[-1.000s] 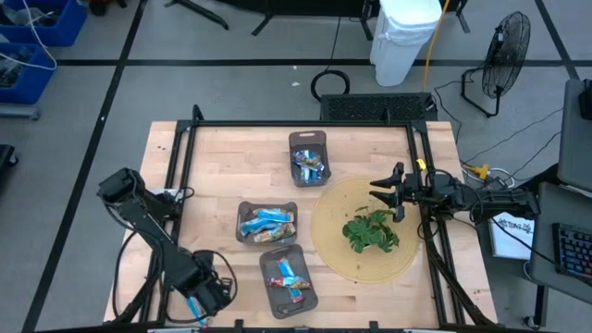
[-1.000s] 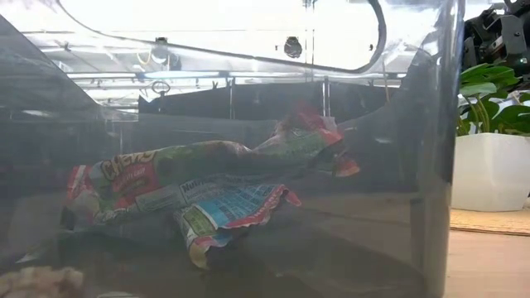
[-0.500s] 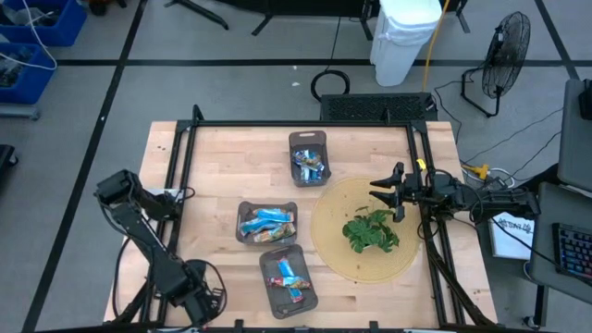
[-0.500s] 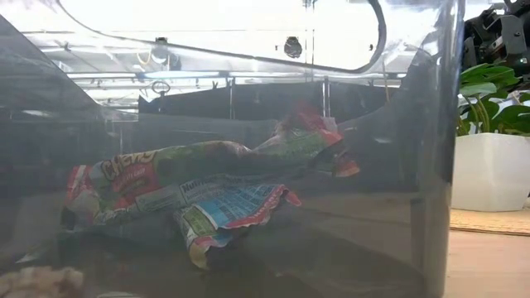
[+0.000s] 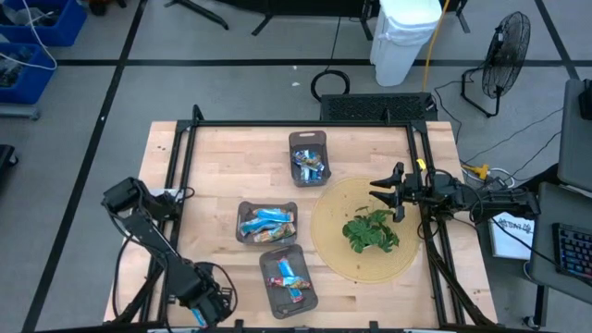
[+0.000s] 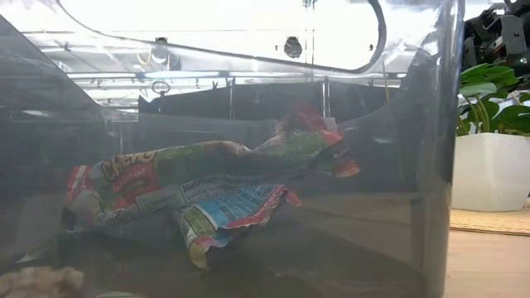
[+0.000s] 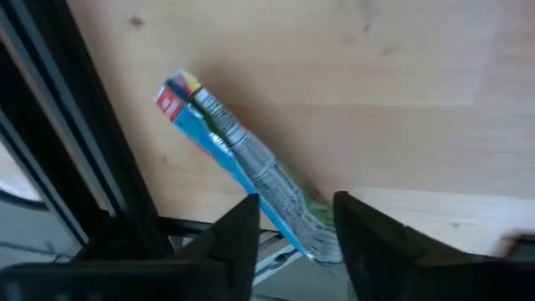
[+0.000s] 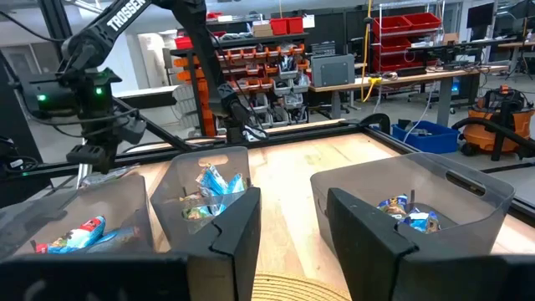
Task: Pick and place Granola Bars by type
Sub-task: Put the red granola bar into the bottom black bin
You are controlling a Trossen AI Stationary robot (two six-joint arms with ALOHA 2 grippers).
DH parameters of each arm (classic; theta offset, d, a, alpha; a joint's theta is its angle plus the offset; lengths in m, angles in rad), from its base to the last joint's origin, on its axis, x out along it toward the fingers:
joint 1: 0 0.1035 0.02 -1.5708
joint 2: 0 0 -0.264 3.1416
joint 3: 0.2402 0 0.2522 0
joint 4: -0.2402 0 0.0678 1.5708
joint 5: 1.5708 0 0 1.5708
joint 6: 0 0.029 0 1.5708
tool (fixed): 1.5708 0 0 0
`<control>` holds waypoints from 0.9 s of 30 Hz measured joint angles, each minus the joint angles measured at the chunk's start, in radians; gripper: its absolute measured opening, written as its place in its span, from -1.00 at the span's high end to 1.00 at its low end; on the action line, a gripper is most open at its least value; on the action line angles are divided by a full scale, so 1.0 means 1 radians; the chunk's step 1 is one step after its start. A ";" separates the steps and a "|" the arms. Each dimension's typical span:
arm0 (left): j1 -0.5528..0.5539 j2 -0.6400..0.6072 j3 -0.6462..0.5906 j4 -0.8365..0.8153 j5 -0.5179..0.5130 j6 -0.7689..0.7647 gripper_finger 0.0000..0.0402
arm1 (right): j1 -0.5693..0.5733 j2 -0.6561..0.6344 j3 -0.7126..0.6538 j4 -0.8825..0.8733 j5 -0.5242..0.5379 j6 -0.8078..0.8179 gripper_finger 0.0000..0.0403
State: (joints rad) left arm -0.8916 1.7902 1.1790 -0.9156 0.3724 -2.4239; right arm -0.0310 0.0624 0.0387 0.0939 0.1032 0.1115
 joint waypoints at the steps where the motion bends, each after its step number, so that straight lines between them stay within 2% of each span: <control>1: -0.001 0.006 0.000 0.003 0.015 -0.003 0.17 | 0.000 0.000 0.000 0.000 0.000 0.000 0.35; 7: -0.016 0.052 0.000 0.056 0.082 -0.014 -0.10 | 0.000 0.000 0.000 0.001 0.000 0.000 0.35; 10: -0.023 0.086 0.000 0.118 0.113 -0.017 -0.13 | 0.000 0.000 0.000 0.001 0.000 0.000 0.35; 14: -0.033 0.132 0.000 0.187 0.124 -0.017 -0.07 | 0.000 0.000 0.000 0.001 0.000 0.000 0.35; 21: -0.027 0.133 0.001 0.215 0.067 0.012 0.24 | 0.000 0.000 0.000 0.000 0.000 0.000 0.35; 27: -0.022 0.106 0.001 0.202 -0.025 0.066 0.77 | 0.000 0.000 0.000 0.000 0.000 0.000 0.35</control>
State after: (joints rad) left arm -0.9133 1.8965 1.1797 -0.7133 0.3479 -2.3580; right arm -0.0308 0.0621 0.0387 0.0940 0.1032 0.1115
